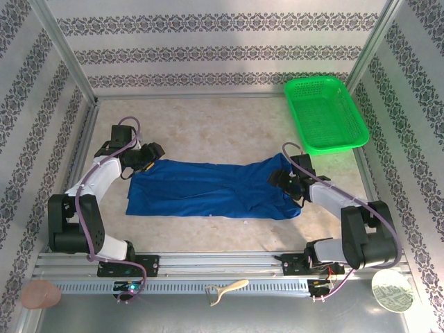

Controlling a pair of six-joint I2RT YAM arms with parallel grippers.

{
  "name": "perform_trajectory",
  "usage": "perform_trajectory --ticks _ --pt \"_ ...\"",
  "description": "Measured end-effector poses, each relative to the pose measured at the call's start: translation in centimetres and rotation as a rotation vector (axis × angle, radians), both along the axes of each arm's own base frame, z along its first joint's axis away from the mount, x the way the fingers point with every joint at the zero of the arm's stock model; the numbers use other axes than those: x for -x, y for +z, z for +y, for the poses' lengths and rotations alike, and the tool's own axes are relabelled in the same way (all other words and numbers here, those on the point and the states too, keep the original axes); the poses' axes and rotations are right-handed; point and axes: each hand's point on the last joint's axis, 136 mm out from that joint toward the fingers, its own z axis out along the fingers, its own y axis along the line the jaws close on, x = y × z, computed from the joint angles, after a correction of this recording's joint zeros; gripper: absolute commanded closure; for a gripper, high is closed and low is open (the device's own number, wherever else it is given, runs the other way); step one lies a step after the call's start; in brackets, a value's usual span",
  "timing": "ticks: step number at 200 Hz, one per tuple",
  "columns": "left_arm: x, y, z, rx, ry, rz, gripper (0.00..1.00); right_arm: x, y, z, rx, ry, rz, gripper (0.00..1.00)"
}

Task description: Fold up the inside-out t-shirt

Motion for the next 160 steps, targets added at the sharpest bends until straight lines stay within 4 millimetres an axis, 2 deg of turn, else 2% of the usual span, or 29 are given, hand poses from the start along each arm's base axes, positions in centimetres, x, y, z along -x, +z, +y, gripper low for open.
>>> perform_trajectory --ticks 29,55,75,87,99,119,134,145,160 --pt "0.0 0.0 -0.1 0.004 -0.003 0.000 0.41 0.6 0.2 -0.2 0.012 -0.010 0.009 0.17" --pt "0.0 0.0 -0.1 0.008 -0.005 0.001 0.41 0.6 -0.4 0.0 0.014 0.001 0.040 0.24" --pt "0.0 -0.2 -0.2 0.011 -0.007 0.006 0.41 0.6 -0.8 0.0 0.029 0.011 0.080 0.41" --pt "0.0 -0.3 -0.2 0.012 -0.008 0.010 0.41 0.7 -1.1 -0.3 0.053 0.006 0.107 0.57" --pt "0.0 -0.4 -0.2 0.012 -0.008 0.012 0.41 0.7 -1.2 -0.4 0.071 0.003 0.115 0.68" --pt "0.0 -0.3 -0.2 0.010 -0.009 0.012 0.41 0.0 -1.1 1.5 0.028 0.046 0.082 0.81" --pt "-0.1 -0.3 -0.2 0.007 -0.010 0.010 0.41 -0.2 -0.8 4.0 -0.039 0.114 0.059 1.00" --pt "-0.2 -0.3 -0.1 0.001 -0.009 0.008 0.41 -0.2 -0.4 5.1 -0.078 0.141 0.046 1.00" --pt "-0.3 -0.7 0.1 -0.013 -0.008 0.015 0.41 -0.5 0.0 5.6 -0.104 0.153 0.032 1.00"
